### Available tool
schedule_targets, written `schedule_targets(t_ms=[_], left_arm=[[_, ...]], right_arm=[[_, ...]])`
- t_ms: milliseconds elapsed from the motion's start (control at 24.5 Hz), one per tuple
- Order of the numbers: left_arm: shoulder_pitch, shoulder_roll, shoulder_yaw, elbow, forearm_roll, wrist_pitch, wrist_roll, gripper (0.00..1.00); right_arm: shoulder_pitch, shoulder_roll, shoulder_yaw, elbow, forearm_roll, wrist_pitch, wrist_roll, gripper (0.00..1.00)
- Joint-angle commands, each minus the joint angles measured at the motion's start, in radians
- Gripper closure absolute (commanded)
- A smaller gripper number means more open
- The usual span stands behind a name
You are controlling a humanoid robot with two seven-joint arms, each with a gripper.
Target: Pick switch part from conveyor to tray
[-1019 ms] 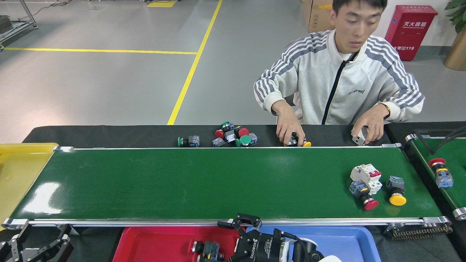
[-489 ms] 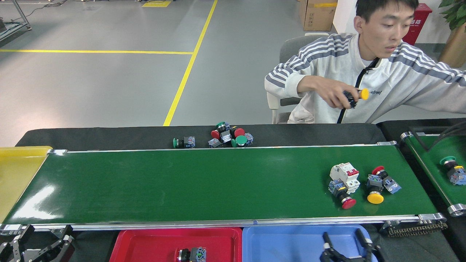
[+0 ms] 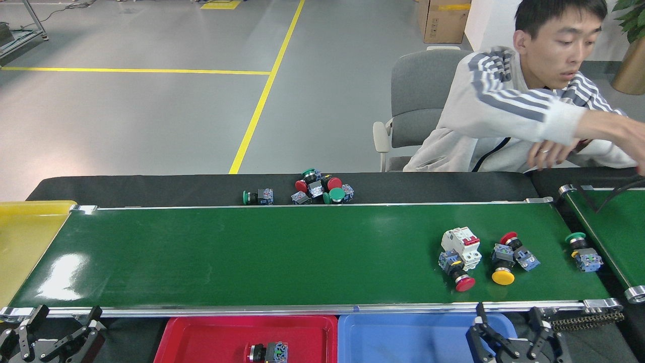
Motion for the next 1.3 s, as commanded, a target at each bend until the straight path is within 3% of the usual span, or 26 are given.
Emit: schedule_targets(t_ms=[0,326,367,489,611,774,1060,1141,1182,1264], left_arm=[[-0.011,0.015,0.006,-0.009,-0.004,0.003,0.006,0.00],[-0.028,0.015,-0.005,-0.006,-0.006,0.003,0.006,0.00],[-0.028,0.013,-0.005,-0.004,-0.008,0.003,0.006,0.00],[-0.031,0.012,-0.007,-0.003,-0.009,0.004,0.006,0.00],[-0.031,0.007,-0.007,-0.001,-0.009,0.003,0.006,0.00],[-0.032,0.009,-0.005,0.002,-0.009,0.003,0.006,0.00],[-0.046,0.016,-0.005,0.002,-0.008,0.003,0.006,0.00],[-0.043,0.015,-0.005,0.003,-0.008,0.003,0.006,0.00],[-0.040,0.015,-0.005,0.003,-0.008,0.001,0.006,0.00],[-0.040,0.015,-0.005,0.000,-0.008,0.001,0.006,0.00]], right_arm=[[-0.044,-0.001,0.034,0.012,0.012,0.004,0.046,0.01],[-0.230,0.010,0.166,0.179,0.026,0.125,0.115,0.01],[-0.262,0.011,0.192,0.214,0.024,0.145,0.116,0.07],[-0.291,0.001,0.253,0.239,0.024,0.151,0.120,0.59],[-0.291,-0.006,0.264,0.239,0.016,0.144,0.138,0.81],[-0.293,-0.006,0.277,0.227,0.018,0.139,0.138,0.96],[-0.280,-0.007,0.494,0.087,0.021,0.121,0.138,0.98],[-0.280,-0.007,0.574,0.047,0.019,0.072,0.132,0.94],[-0.280,-0.007,0.611,0.030,0.019,0.026,0.132,0.78],[-0.282,0.007,0.677,0.029,0.024,-0.023,0.135,0.00]])
